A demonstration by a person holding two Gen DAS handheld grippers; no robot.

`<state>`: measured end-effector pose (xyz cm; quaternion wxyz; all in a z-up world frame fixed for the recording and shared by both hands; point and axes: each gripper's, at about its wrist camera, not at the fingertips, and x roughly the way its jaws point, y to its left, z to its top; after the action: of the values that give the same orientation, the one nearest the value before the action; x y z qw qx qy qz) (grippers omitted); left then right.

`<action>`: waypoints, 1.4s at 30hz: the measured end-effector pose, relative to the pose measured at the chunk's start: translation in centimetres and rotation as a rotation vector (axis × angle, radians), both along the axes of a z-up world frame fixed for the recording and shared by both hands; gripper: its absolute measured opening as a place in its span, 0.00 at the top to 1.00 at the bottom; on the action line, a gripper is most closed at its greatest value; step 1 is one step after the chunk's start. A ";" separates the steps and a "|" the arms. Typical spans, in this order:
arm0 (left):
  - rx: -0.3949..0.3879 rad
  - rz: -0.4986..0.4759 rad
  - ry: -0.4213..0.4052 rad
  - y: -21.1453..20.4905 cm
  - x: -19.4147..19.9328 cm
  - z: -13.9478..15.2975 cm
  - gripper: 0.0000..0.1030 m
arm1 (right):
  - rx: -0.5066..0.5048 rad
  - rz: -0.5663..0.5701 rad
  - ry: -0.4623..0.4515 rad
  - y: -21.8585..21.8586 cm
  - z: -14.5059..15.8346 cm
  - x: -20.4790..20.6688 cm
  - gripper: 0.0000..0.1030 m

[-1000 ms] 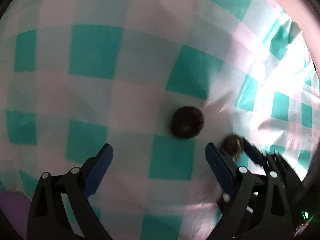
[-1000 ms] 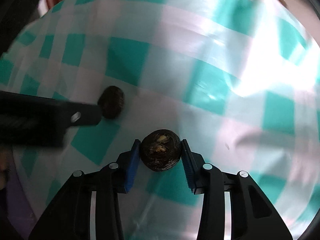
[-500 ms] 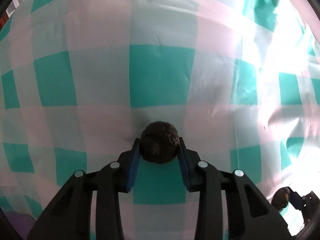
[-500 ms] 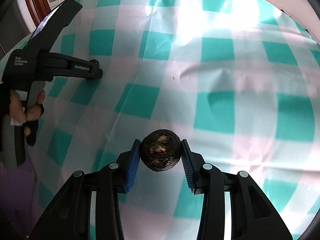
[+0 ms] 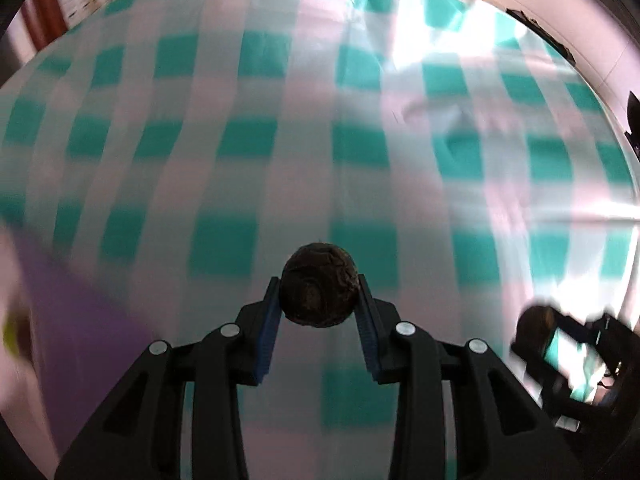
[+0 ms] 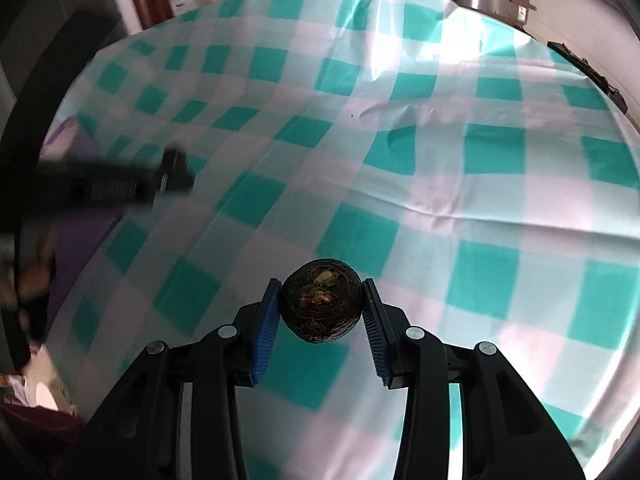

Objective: Organize fruits
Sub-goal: 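Carry both held nuts over the purple box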

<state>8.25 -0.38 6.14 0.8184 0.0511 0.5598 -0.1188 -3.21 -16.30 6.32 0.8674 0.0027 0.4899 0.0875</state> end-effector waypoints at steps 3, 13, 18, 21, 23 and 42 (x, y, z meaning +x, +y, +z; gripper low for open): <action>0.014 0.009 0.024 -0.5 -6.3 -0.4 0.65 | 0.009 0.038 -0.018 -0.9 1.0 -2.3 0.61; 0.026 0.069 -0.066 0.2 -18.2 2.9 0.65 | -0.018 0.233 -0.125 -0.9 5.5 -10.6 0.61; 0.027 0.101 -0.128 0.6 -20.8 5.4 0.65 | 0.016 0.260 -0.164 -0.6 7.0 -12.2 0.61; 0.033 0.112 -0.144 1.0 -22.2 6.1 0.65 | 0.028 0.282 -0.178 0.1 7.5 -13.0 0.61; 0.037 0.120 -0.144 1.3 -23.0 6.3 0.65 | 0.034 0.290 -0.182 0.6 7.6 -13.3 0.61; 0.006 0.123 -0.160 4.8 -24.0 6.5 0.65 | 0.024 0.278 -0.131 4.0 6.4 -13.2 0.61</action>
<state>-15.77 4.40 12.69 0.8662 0.0284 0.4950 -0.0622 -16.40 -12.29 12.68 0.8770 -0.0603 0.4267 0.2124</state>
